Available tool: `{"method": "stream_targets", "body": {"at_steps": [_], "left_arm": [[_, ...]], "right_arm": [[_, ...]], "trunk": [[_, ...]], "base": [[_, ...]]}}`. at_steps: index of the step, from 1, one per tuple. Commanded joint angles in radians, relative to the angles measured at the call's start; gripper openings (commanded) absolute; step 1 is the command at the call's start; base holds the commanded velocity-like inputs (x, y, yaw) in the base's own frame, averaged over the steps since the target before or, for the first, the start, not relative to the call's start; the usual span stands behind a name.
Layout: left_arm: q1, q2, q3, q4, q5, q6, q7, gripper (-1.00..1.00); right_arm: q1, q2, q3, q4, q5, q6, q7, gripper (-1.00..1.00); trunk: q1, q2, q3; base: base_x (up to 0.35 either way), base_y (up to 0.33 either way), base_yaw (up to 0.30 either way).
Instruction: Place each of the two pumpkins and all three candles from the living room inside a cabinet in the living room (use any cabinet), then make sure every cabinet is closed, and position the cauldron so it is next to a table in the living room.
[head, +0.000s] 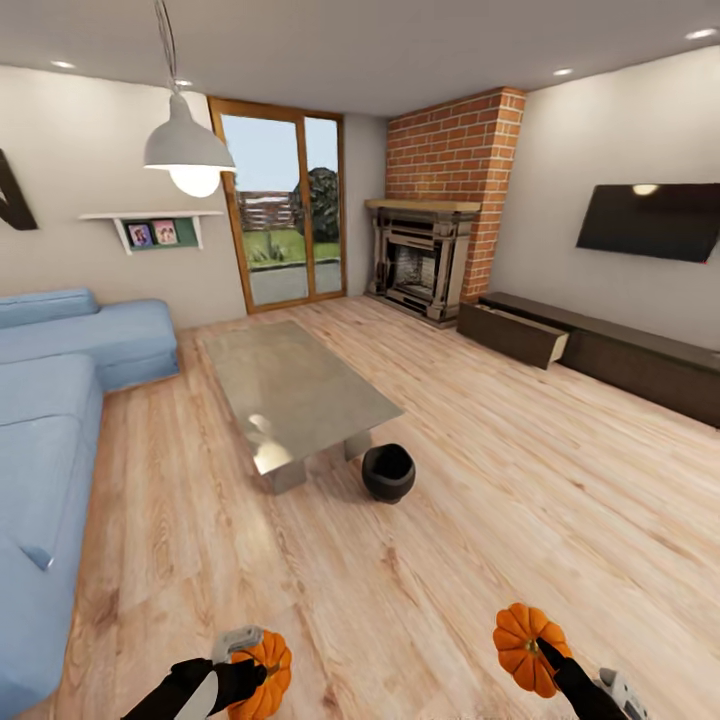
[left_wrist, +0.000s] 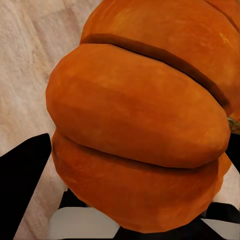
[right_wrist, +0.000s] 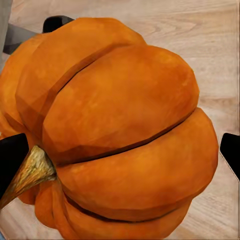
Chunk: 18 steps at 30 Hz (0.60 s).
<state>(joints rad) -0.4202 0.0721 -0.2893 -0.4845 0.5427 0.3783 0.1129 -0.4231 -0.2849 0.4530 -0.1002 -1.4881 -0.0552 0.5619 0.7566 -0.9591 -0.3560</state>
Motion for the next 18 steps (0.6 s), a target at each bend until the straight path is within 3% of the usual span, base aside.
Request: {"method": "stream_targets", "body": {"at_steps": [1,12,18], "left_arm": [[0.0,0.002,-0.008,-0.003,0.01,0.002,0.012,-1.0],[0.0,0.004,-0.008,-0.003,0.008,-0.004,0.011,-1.0],[0.001,0.005,-0.009,-0.002,0.01,-0.046,0.011,-1.0]], "right_arm": [[-0.001,0.0,0.004,0.0,-0.006,-0.005,0.003,-1.0],[-0.001,0.001,0.004,0.0,-0.005,-0.006,0.001,-1.0],[-0.001,0.001,0.004,0.0,-0.005,-0.006,0.001,-1.0]], "trunk": [[0.0,-0.001,-0.001],[0.0,-0.001,0.006],[0.0,-0.001,0.009]], "base": [[0.0,0.0,-0.277],[0.0,0.0,-0.277],[0.056,0.0,-0.277]]}}
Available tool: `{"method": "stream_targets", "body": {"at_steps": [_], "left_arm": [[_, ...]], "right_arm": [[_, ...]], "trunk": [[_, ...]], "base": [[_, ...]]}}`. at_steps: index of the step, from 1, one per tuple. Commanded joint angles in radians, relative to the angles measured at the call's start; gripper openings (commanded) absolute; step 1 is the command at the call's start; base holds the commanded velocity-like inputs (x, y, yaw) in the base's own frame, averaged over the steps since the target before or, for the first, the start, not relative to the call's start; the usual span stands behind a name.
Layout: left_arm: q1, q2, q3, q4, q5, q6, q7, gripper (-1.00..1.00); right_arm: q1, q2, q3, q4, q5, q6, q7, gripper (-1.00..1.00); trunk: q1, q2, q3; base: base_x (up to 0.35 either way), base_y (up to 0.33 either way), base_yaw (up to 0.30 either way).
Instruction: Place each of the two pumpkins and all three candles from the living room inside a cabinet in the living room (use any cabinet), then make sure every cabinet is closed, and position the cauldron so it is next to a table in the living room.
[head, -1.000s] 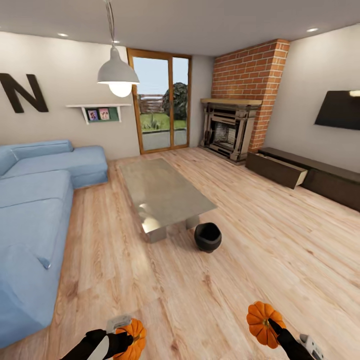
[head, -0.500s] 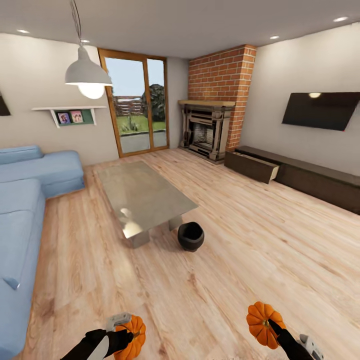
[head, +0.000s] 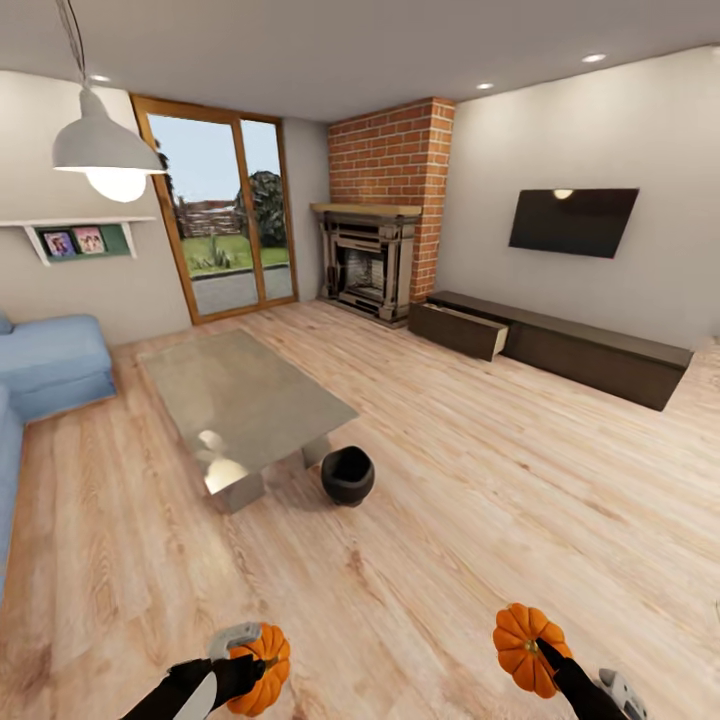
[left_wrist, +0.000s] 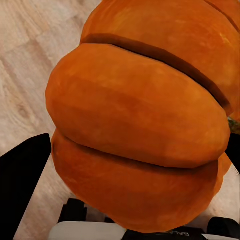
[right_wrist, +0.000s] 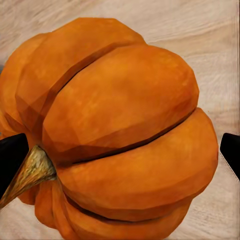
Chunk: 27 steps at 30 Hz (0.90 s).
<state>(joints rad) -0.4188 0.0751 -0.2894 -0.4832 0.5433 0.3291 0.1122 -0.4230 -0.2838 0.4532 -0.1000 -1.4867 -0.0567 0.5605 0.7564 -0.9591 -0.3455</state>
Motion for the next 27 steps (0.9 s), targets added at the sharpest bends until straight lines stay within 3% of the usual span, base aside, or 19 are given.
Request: {"method": "stream_targets", "body": {"at_steps": [1,15,27], "left_arm": [[0.0,0.002,-0.008,-0.003,0.01,0.0,0.012,-1.0],[0.002,0.0,-0.013,0.001,0.008,-0.012,0.012,-1.0],[0.002,-0.001,-0.042,0.015,0.008,-0.033,0.013,-1.0]], "right_arm": [[-0.001,0.0,0.004,0.0,-0.006,-0.005,0.002,-1.0],[-0.001,0.0,0.004,0.0,-0.006,-0.005,0.002,-1.0],[-0.001,0.0,0.004,-0.001,-0.007,-0.003,0.004,-1.0]], "trunk": [[0.0,-0.001,-0.001],[0.0,-0.001,0.008],[0.0,-0.001,0.014]], "base": [[0.099,0.0,-0.277],[0.119,0.0,-0.277],[0.288,-0.029,-0.251]]}}
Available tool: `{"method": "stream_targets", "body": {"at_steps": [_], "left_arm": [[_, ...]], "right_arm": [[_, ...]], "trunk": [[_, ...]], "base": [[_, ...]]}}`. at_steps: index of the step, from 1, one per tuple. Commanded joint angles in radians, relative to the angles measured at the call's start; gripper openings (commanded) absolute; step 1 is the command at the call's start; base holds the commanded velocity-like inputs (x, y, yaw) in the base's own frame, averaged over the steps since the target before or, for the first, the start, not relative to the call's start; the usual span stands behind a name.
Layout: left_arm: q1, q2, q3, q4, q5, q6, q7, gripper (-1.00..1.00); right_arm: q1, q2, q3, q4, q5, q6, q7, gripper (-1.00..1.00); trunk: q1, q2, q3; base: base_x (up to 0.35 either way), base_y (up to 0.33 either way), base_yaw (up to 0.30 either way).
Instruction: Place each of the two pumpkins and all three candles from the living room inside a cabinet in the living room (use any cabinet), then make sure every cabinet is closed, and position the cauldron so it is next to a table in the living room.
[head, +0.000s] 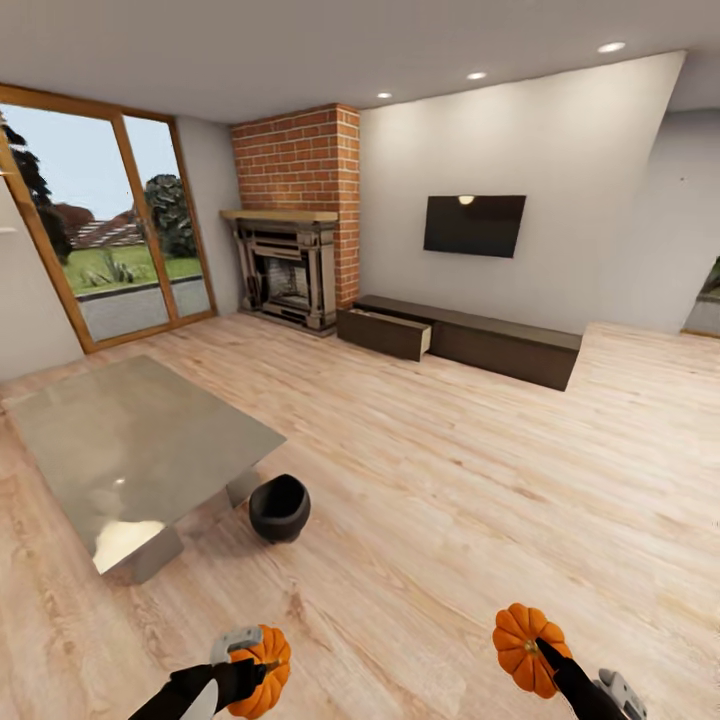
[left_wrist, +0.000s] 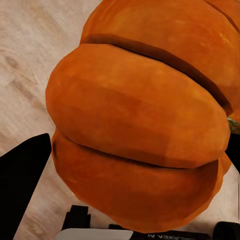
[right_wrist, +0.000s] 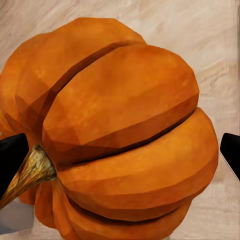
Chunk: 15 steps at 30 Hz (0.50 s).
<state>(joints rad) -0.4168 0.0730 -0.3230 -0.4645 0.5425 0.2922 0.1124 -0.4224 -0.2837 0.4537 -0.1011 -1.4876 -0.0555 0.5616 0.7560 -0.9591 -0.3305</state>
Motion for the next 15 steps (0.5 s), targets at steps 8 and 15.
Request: {"method": "stream_targets", "body": {"at_steps": [8,15], "left_arm": [[0.0,0.001,-0.013,-0.003,0.008,0.004,0.013,-1.0],[0.0,0.001,-0.013,-0.003,0.008,0.003,0.012,-1.0]], "right_arm": [[-0.002,0.0,0.002,0.0,-0.008,-0.004,0.003,-1.0],[-0.002,0.0,-0.001,0.001,-0.012,-0.004,0.001,-1.0]], "trunk": [[0.001,-0.001,0.0],[0.001,-0.001,0.0]], "base": [[0.288,-0.192,-0.115],[0.29,-0.134,-0.008]]}}
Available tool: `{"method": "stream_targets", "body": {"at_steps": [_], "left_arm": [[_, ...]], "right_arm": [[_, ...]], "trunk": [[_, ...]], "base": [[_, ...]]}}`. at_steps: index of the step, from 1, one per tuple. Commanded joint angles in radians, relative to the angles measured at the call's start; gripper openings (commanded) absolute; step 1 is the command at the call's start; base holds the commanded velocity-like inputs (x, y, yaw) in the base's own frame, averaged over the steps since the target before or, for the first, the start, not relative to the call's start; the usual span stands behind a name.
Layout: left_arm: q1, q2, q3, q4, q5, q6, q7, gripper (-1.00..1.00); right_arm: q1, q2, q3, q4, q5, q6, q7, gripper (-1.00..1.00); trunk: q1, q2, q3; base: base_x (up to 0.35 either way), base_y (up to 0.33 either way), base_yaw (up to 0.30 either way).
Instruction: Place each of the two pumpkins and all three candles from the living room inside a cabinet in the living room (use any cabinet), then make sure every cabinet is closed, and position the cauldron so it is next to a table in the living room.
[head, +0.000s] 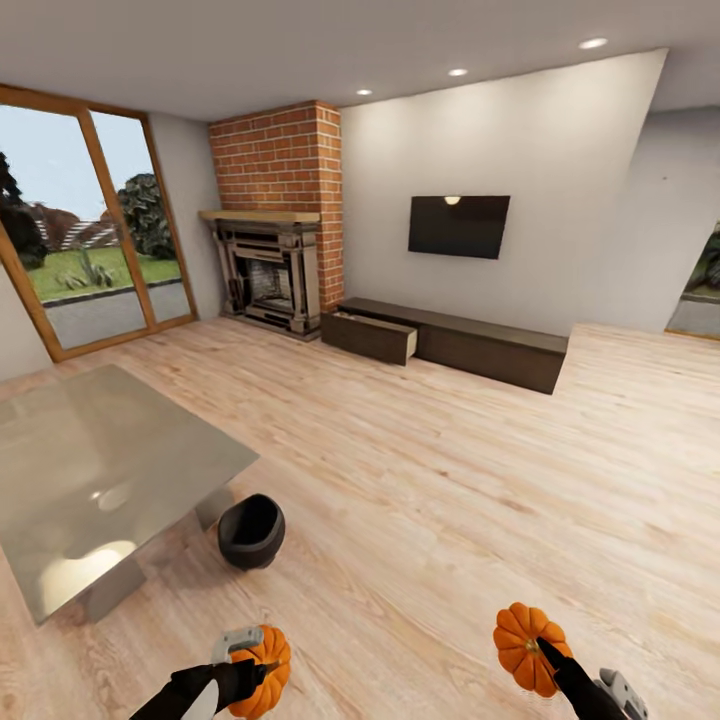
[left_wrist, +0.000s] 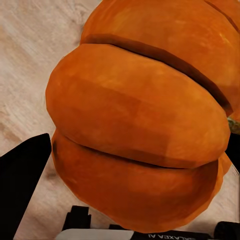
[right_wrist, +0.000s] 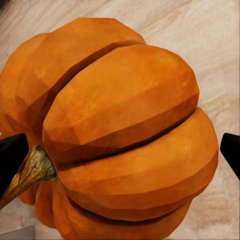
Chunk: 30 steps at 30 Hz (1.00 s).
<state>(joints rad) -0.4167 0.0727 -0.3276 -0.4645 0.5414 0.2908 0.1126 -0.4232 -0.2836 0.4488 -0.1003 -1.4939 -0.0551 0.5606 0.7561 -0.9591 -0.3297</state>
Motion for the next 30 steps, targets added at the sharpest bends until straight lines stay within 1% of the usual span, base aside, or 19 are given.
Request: {"method": "stream_targets", "body": {"at_steps": [1,4,10,13,17,26,29,30], "left_arm": [[-0.001,0.002,-0.008,-0.003,0.009,0.004,0.012,-1.0],[-0.001,0.002,-0.008,-0.003,0.009,0.003,0.012,-1.0],[-0.001,0.001,-0.011,0.006,0.013,-0.033,0.013,-1.0],[-0.001,0.001,-0.031,0.01,0.012,-0.037,0.013,-1.0],[-0.001,0.001,-0.05,0.012,0.011,-0.043,0.013,-1.0],[-0.001,0.001,-0.058,0.012,0.011,-0.05,0.017,-1.0],[0.0,0.006,-0.057,0.017,0.019,-0.114,0.018,-1.0],[0.001,0.005,-0.058,0.037,0.016,-0.124,0.018,-1.0]], "right_arm": [[-0.001,0.0,0.004,0.0,-0.006,-0.005,0.002,-1.0],[-0.001,0.0,0.004,0.0,-0.006,-0.005,0.002,-1.0],[-0.001,0.0,0.004,0.001,-0.003,-0.006,0.002,-1.0],[-0.001,0.0,0.004,0.001,-0.003,-0.006,0.002,-1.0],[-0.001,0.0,0.004,0.001,-0.002,-0.006,0.003,-1.0],[-0.001,0.0,0.004,0.0,-0.003,-0.005,0.003,-1.0],[-0.001,0.0,0.004,0.001,-0.002,-0.006,0.002,-1.0],[-0.001,0.0,0.004,0.001,-0.002,-0.006,0.002,-1.0]], "trunk": [[0.001,-0.001,-0.001],[0.001,-0.001,-0.001],[0.001,-0.001,-0.001],[0.001,-0.001,-0.001],[0.001,-0.001,-0.001],[0.001,-0.001,-0.001],[0.001,-0.001,-0.001],[0.001,-0.001,-0.001]], "base": [[0.292,-0.122,0.0],[0.295,-0.109,-0.005],[0.302,-0.089,-0.077],[0.303,-0.116,-0.125],[0.293,-0.178,-0.22],[0.259,-0.225,-0.272],[0.253,-0.232,-0.277],[0.266,-0.211,-0.278]]}}
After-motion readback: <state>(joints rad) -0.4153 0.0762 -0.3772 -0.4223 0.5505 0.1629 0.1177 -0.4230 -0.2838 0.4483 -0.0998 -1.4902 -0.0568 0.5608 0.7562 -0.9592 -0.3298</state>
